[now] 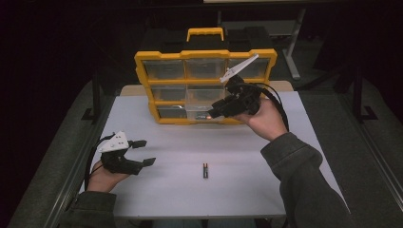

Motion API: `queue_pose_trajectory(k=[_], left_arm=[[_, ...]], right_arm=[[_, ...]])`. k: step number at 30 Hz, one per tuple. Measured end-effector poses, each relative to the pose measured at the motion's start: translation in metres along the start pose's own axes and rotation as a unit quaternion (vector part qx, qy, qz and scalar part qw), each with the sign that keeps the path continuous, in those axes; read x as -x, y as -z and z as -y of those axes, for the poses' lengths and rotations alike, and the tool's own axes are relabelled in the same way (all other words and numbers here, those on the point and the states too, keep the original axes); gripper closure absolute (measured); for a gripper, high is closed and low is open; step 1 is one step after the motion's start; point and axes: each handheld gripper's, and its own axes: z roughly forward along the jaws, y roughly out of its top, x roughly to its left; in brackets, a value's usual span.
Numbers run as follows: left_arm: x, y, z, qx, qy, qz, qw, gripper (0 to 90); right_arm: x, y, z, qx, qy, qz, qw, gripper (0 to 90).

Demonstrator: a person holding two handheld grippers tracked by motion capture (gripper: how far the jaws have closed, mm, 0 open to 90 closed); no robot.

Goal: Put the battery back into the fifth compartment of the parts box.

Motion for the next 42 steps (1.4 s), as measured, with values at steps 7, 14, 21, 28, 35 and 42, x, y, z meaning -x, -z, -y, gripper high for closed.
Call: queue_pose_trajectory(k=[7,14,21,28,35,42], left_arm=[[0.0,0.0,0.0,-0.001,0.0,0.0,1.0,26.4],[0.0,0.0,0.0,-0.002,0.001,0.0,1.0,26.4],[0.0,0.001,0.0,0.001,0.003,0.0,1.0,26.4],[-0.001,0.001,0.0,-0.005,-0.002,-0.001,1.0,26.4],[0.0,0.0,0.001,-0.004,0.003,0.0,1.0,26.4],[0.0,0.0,0.001,-0.004,0.004,0.0,1.0,26.3]], right_arm=[[-0.008,-0.004,0.01,0.0,0.01,-0.002,0.9999,61.2],[-0.021,-0.017,0.025,-0.005,0.004,-0.012,0.9999,57.8],[-0.031,-0.043,0.045,-0.023,-0.006,-0.02,0.9995,52.2],[-0.035,-0.071,0.067,-0.045,-0.041,-0.022,0.9979,47.5],[-0.038,-0.097,0.085,-0.063,-0.064,-0.027,0.9957,43.8],[-0.041,-0.115,0.099,-0.078,-0.077,-0.02,0.9938,43.0]])
